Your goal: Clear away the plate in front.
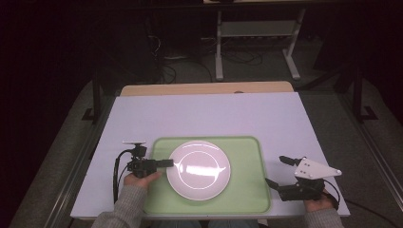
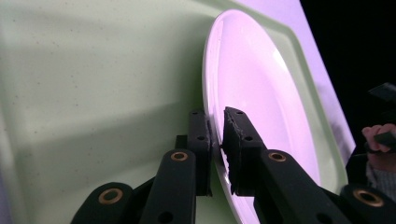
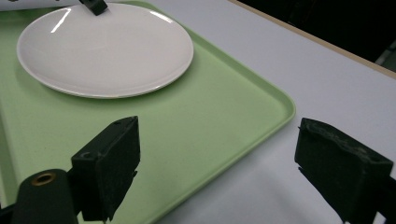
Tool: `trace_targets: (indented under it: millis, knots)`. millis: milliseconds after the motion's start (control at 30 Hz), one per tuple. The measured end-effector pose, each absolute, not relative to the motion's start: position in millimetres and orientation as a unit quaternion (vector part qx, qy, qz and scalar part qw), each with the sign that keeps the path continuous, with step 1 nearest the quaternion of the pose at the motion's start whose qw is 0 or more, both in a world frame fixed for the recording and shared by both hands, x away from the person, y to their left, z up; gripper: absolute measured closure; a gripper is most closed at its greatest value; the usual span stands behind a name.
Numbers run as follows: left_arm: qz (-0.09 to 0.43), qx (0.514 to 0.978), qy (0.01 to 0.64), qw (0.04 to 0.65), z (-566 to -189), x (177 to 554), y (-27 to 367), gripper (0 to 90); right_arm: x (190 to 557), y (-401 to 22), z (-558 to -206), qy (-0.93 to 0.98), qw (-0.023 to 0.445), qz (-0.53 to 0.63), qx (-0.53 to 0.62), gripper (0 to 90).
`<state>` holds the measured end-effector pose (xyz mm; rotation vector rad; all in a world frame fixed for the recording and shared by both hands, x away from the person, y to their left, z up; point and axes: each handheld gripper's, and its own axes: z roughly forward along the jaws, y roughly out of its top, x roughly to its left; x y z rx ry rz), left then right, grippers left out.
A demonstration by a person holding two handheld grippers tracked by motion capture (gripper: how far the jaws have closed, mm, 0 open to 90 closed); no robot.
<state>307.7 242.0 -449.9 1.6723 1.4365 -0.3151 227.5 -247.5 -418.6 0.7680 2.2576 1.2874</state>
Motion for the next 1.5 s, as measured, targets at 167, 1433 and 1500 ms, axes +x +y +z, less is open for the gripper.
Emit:
trace_targets:
  millis: [167,1433,1500]
  knots:
    - [-0.118,0.686,0.575,0.43,-450.9,305.7,235.4,79.5,226.7,-248.3,-418.7,0.812,0.215,0.464,0.281,13.5]
    - [-0.107,0.7,0.57,0.416,-454.6,304.3,227.5,77.4,226.2,-248.1,-418.6,0.813,0.214,0.464,0.279,13.5]
    - [-0.104,0.699,0.57,0.42,-454.9,305.0,227.6,77.4,226.6,-248.1,-418.8,0.814,0.213,0.463,0.279,13.5]
